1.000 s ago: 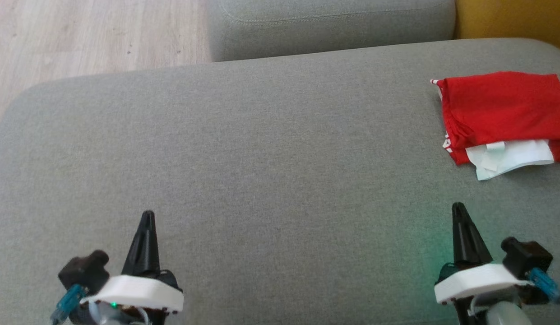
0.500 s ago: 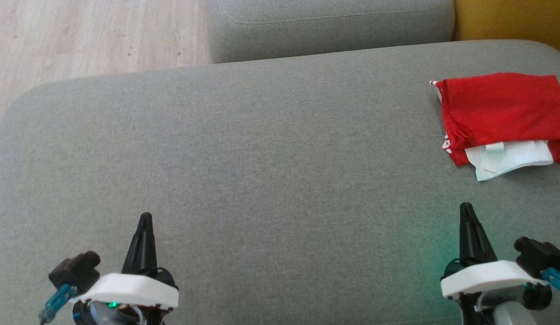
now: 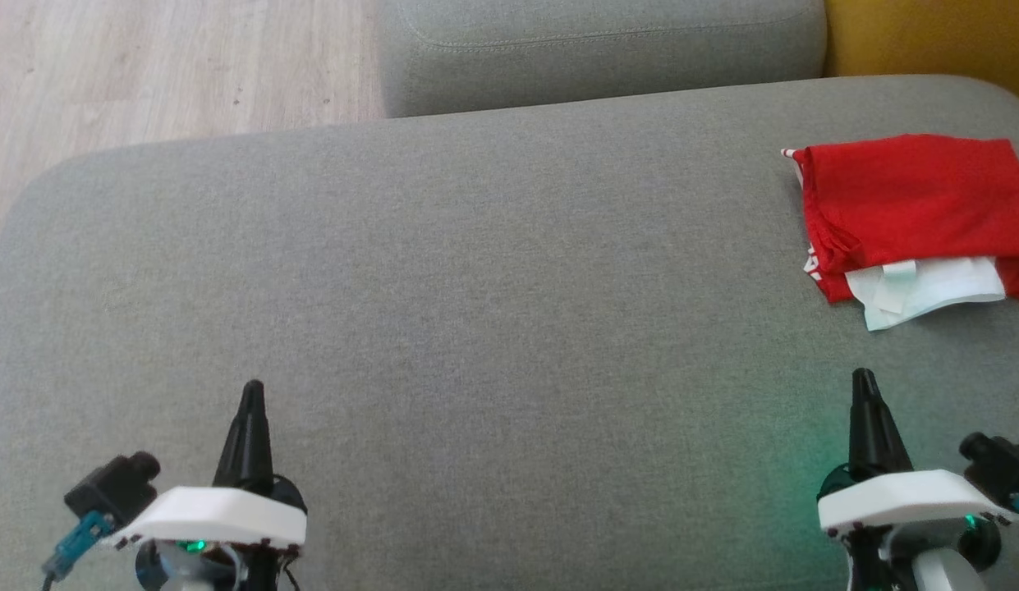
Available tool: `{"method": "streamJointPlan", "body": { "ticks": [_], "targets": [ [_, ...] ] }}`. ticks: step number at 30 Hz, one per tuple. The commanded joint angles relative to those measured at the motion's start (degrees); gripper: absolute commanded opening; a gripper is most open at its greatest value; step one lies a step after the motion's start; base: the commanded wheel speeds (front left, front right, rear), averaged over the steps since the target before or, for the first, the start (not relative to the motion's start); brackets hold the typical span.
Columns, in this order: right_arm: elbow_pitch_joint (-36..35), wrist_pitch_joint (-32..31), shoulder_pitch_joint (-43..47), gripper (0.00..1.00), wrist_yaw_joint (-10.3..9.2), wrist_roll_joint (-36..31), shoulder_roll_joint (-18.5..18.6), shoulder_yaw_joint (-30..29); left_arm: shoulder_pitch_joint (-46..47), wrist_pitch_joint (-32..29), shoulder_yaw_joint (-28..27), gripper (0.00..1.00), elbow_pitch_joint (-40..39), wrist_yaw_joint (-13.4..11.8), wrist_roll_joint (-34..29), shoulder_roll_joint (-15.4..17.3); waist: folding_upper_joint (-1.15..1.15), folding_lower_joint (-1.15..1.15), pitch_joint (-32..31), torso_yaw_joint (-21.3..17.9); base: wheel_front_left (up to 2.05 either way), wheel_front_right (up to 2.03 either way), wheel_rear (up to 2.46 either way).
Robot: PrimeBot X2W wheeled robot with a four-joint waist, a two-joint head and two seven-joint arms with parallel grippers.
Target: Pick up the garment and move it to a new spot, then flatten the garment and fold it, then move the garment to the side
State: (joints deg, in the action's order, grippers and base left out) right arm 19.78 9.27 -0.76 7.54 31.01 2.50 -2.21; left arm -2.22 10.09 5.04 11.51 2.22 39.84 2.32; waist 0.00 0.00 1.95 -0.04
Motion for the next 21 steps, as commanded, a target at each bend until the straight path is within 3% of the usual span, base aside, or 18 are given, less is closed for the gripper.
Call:
{"method": "streamJointPlan", "body": {
  "ticks": [1, 21],
  "targets": [
    [-2.24, -0.58, -2.95, 0.0, -0.01, 2.01, 0.14, -0.12, 2.98, -0.4, -0.99, 0.0, -1.54, 0.49, 1.67, 0.68, 0.0, 0.0, -0.03, 0.0, 0.0, 0.0, 0.0],
    [-3.01, -3.88, -3.49, 0.0, -0.02, 14.87, 0.19, -1.03, 4.11, -3.59, -2.88, 0.0, -0.7, 1.53, 13.02, 0.95, 0.0, 0.0, -0.41, 0.01, 0.0, 0.0, 0.0]
  ]
}}
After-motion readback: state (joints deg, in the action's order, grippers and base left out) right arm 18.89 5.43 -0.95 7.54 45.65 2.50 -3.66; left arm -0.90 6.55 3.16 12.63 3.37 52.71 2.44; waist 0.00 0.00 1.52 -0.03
